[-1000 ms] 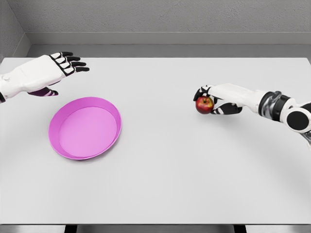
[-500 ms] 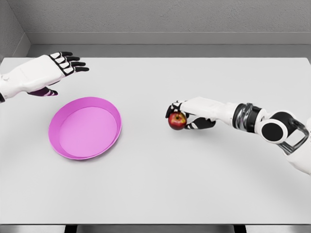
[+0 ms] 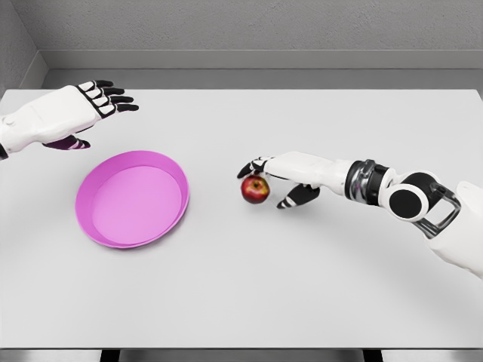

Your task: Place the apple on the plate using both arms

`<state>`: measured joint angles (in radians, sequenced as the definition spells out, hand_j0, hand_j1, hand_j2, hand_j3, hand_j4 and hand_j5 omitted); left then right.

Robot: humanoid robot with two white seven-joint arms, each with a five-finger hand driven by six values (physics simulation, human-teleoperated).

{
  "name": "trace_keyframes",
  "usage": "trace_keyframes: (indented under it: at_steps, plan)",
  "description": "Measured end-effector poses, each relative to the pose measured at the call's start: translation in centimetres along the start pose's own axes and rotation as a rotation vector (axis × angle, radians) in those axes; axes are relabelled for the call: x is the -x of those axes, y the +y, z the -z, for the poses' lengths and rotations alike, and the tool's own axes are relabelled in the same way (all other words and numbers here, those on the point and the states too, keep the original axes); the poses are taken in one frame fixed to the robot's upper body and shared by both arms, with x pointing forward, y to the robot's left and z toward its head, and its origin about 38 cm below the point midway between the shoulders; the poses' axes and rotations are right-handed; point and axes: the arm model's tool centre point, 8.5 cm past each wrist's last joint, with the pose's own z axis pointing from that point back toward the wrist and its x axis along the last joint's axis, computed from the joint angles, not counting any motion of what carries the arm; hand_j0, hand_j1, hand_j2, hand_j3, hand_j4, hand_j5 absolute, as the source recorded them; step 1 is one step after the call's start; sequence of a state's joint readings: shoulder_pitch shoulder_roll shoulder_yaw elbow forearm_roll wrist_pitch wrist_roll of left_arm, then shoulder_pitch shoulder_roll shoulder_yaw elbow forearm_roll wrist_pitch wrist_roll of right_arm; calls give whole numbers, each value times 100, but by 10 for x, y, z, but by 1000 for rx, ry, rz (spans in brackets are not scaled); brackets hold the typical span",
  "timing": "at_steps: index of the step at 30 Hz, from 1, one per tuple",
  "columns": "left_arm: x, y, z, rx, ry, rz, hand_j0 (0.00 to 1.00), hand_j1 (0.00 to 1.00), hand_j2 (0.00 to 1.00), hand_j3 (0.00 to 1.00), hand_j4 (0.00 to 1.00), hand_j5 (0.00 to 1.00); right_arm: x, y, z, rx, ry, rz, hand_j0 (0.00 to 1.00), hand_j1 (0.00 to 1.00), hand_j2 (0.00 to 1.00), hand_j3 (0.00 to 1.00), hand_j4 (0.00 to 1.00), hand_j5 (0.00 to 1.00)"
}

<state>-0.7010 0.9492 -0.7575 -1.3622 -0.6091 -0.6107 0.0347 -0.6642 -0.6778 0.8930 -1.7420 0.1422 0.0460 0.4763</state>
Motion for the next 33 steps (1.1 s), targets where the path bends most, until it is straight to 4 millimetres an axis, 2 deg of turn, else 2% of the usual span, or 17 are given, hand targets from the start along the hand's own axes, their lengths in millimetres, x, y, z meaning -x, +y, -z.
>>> trace_keyframes:
  at_steps: [5, 8, 10, 13, 16, 19, 25, 27, 28, 30, 33]
  plan:
    - [0, 0, 0, -2, -1, -1, 100, 100, 100, 100, 100, 100, 0, -1, 0, 2, 3, 2, 100, 100, 100, 100, 100, 100]
    - [-1, 2, 0, -8, -5, -2, 100, 100, 100, 100, 100, 100, 7, -7, -7, 19, 24, 1, 100, 100, 100, 100, 100, 100]
    - [-2, 4, 1, -13, -7, 0, 100, 100, 100, 100, 100, 100, 24, -21, -24, 60, 76, 5, 100, 100, 100, 100, 100, 100]
    - [-9, 5, 9, -28, -29, -2, 100, 100, 100, 100, 100, 100, 57, -52, -67, 148, 183, 1, 100, 100, 100, 100, 100, 100]
    - [-27, 13, 26, -54, -88, 0, 100, 100, 100, 100, 100, 100, 81, -77, -106, 225, 238, -19, 100, 100, 100, 100, 100, 100]
    - [-50, 25, 47, -69, -160, 12, 100, 100, 100, 100, 100, 100, 92, -91, -130, 257, 261, -48, 100, 100, 100, 100, 100, 100]
    - [-97, 43, 100, -29, -319, 42, 100, 100, 100, 100, 100, 100, 102, -89, -149, 254, 286, -57, 100, 100, 100, 100, 100, 100]
    - [-115, 43, 115, -1, -378, 48, 100, 100, 100, 100, 100, 100, 109, -78, -153, 247, 297, -31, 100, 100, 100, 100, 100, 100]
    - [-123, 43, 121, 12, -405, 50, 100, 100, 100, 100, 100, 100, 115, -63, -156, 236, 310, 0, 100, 100, 100, 100, 100, 100]
    - [-137, 35, 128, 40, -445, 35, 100, 100, 100, 100, 100, 100, 117, -70, -167, 268, 324, 1, 100, 100, 100, 100, 100, 100]
    - [-147, 36, 136, 66, -484, 32, 100, 100, 100, 100, 100, 100, 115, -76, -173, 292, 325, -6, 100, 100, 100, 100, 100, 100]
